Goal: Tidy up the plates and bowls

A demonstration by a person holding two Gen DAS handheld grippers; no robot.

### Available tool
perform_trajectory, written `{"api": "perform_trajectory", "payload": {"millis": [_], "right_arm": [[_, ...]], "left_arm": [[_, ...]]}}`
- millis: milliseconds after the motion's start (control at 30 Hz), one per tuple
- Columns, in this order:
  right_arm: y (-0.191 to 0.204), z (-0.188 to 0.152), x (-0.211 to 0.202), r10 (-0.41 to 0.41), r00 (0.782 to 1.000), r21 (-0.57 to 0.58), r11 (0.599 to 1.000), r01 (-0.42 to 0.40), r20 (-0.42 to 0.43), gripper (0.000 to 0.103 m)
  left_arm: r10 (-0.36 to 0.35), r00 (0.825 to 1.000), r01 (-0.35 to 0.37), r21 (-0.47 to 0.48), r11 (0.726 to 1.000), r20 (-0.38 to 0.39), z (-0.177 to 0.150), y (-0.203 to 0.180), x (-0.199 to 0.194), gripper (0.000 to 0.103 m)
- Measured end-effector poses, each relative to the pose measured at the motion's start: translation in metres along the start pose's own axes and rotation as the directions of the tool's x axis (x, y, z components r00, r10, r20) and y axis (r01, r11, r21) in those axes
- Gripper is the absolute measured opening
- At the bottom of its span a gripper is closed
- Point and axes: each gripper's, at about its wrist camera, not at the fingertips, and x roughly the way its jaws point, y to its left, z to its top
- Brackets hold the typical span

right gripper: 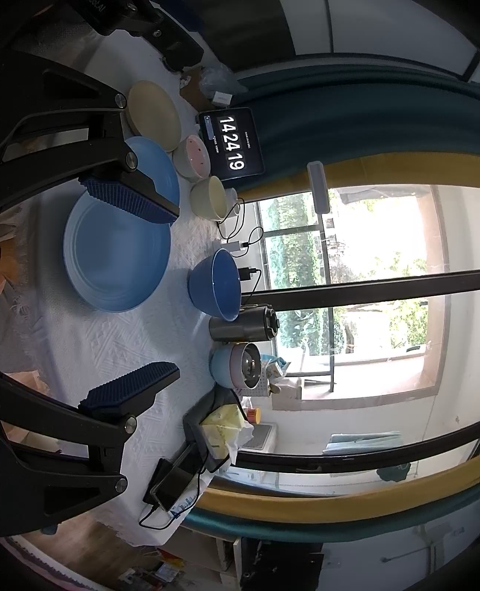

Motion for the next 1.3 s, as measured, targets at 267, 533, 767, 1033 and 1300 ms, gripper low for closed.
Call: {"api": "perform_trajectory", "payload": {"millis": [267, 533, 767, 1033, 1300], "right_arm": [[0.000, -0.001, 0.002, 0.002, 1.000, 0.001, 1.000, -0.002, -0.003, 0.080], [-0.001, -0.004, 0.005, 0.002, 1.000, 0.002, 1.000, -0.002, -0.006, 0.080], [-0.005, -0.010, 0.019, 0.005, 1.000, -0.006, 1.000, -0.005, -0.022, 0.080], [-0.023, -0.020, 0.051, 0.000, 0.998, -0.001, 1.000, 0.000, -0.068, 0.080], [-0.037, -0.040, 0.086, 0.012, 0.987, 0.016, 1.000, -0.010, -0.160, 0.080]], "left_arm": [[-0.002, 1.000, 0.002, 0.000, 1.000, -0.001, 0.000, -0.001, 0.000, 0.102], [-0.004, 1.000, 0.004, 0.001, 1.000, -0.008, -0.001, -0.002, 0.002, 0.102], [-0.005, 1.000, 0.005, 0.010, 1.000, -0.027, -0.008, -0.008, 0.016, 0.102], [-0.007, 0.995, 0.011, 0.032, 0.999, -0.103, -0.025, -0.018, 0.042, 0.102], [-0.015, 0.980, 0.024, 0.039, 0.999, -0.199, -0.049, -0.027, 0.079, 0.101]]}}
